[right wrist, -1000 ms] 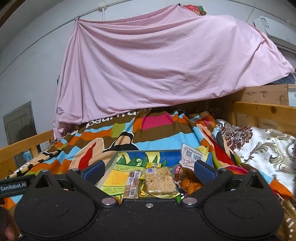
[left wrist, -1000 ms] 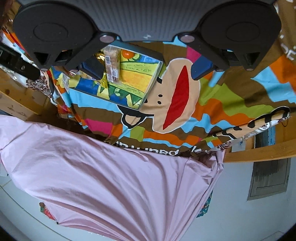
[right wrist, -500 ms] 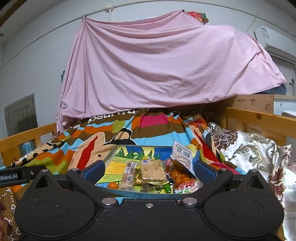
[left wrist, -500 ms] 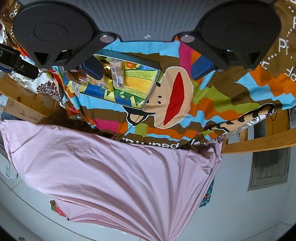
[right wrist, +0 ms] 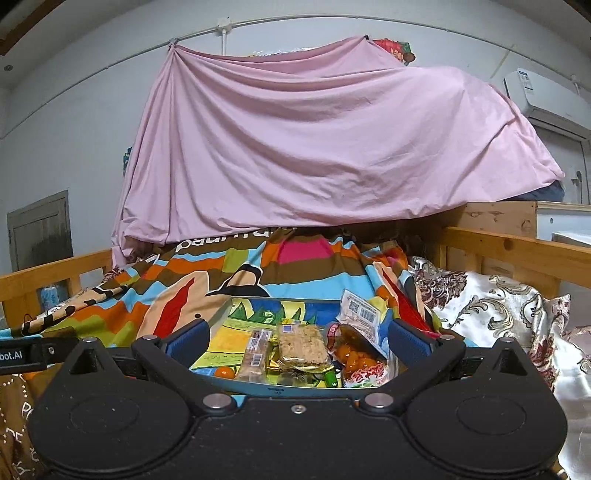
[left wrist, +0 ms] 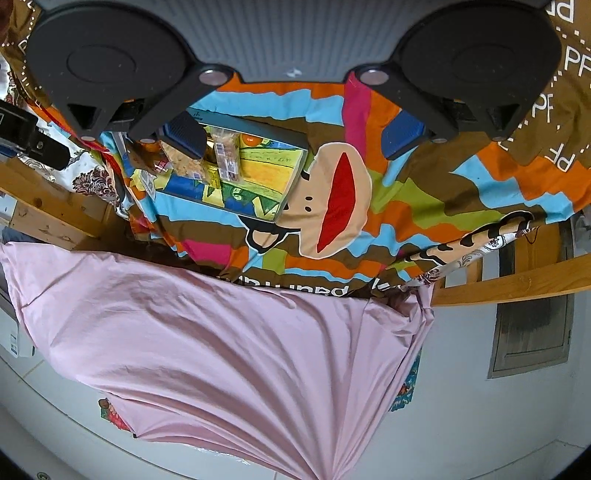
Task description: Organize snacks
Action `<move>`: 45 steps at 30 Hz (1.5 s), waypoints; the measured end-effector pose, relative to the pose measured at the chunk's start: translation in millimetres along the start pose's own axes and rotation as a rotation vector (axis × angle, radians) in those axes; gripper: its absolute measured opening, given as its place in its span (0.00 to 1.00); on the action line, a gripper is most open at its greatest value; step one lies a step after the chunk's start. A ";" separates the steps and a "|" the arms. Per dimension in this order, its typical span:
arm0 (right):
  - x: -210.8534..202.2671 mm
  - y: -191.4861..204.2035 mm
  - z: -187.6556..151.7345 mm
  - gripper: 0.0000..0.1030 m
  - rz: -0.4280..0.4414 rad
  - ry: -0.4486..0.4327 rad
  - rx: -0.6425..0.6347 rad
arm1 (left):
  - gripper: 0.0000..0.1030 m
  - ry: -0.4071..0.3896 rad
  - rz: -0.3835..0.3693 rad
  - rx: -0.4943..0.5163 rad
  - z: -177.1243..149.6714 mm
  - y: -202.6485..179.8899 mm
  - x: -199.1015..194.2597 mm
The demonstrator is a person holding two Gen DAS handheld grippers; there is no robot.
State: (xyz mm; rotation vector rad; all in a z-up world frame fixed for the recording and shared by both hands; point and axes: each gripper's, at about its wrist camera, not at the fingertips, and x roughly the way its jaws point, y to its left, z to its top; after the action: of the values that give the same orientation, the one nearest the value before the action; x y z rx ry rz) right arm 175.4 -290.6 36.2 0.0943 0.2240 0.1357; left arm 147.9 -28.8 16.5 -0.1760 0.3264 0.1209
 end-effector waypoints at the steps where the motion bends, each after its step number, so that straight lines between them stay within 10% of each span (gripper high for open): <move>1: -1.2 0.4 -1.6 0.99 -0.004 -0.001 0.002 | 1.00 0.001 -0.001 0.000 -0.2 0.3 -0.2; 27: -70.2 25.4 -54.7 0.99 -0.053 -0.007 -0.053 | 1.00 -0.025 -0.075 0.087 -29.4 10.7 -19.3; 45: -30.2 19.9 -68.6 0.99 -0.089 0.075 0.006 | 1.00 0.040 -0.090 0.201 -53.4 3.8 6.4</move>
State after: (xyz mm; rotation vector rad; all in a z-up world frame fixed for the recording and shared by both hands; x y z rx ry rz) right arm 128.1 -270.0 -21.7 0.0850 0.3033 0.0495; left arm 136.9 -34.7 -36.0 0.0064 0.3679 -0.0052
